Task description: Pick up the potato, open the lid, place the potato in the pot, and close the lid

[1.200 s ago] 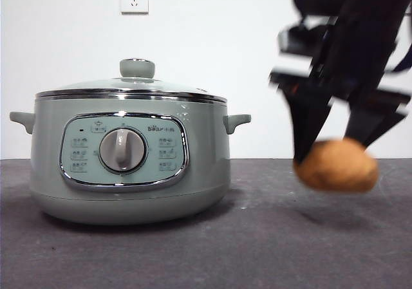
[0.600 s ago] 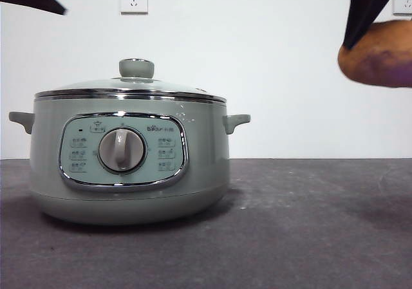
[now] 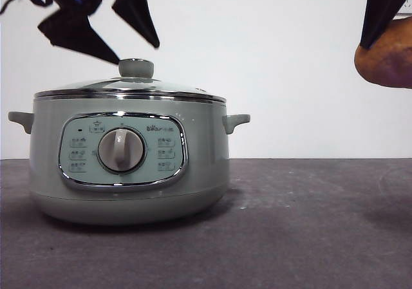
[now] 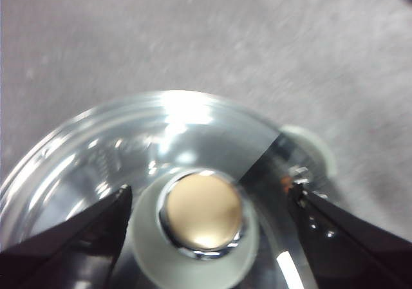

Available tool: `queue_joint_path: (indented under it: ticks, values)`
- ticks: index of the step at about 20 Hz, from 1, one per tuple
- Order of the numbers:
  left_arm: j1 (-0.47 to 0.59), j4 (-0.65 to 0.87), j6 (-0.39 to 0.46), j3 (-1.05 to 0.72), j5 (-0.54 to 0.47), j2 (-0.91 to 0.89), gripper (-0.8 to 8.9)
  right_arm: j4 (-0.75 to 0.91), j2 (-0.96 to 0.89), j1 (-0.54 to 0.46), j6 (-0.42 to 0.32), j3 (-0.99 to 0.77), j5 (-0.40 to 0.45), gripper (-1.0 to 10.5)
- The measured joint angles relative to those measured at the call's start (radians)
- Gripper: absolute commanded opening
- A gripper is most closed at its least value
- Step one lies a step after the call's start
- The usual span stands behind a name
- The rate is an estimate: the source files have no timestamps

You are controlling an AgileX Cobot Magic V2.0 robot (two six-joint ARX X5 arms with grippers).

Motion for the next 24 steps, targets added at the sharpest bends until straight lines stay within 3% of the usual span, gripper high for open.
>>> queue_joint_path:
  ticks: [5,6,8,9,19,24]
  values:
    - [-0.001,-0.005,0.001,0.000,-0.008,0.050,3.95,0.000,0.000,0.000,0.002,0.000,0.000,-0.1]
    - [-0.001,-0.005,0.001,0.000,-0.008,0.051,3.18,0.000,0.000,0.000,0.002,0.000,0.000,-0.1]
    - [-0.003,-0.011,0.008,0.000,-0.009,0.050,0.43,0.000,0.000,0.000,0.002,0.000,0.000,-0.1]
    - [-0.005,-0.014,0.008,0.001,-0.005,0.050,-0.18,0.000,0.000,0.000,0.002,0.000,0.000,-0.1]
    - [-0.009,-0.014,0.024,-0.003,-0.010,0.027,-0.09,0.002,0.000,0.000,0.002,0.000,0.000,-0.1]
    - [-0.009,-0.011,0.026,-0.009,-0.019,-0.157,-0.09,0.055,0.000,0.000,0.002,0.000,-0.001,-0.1]
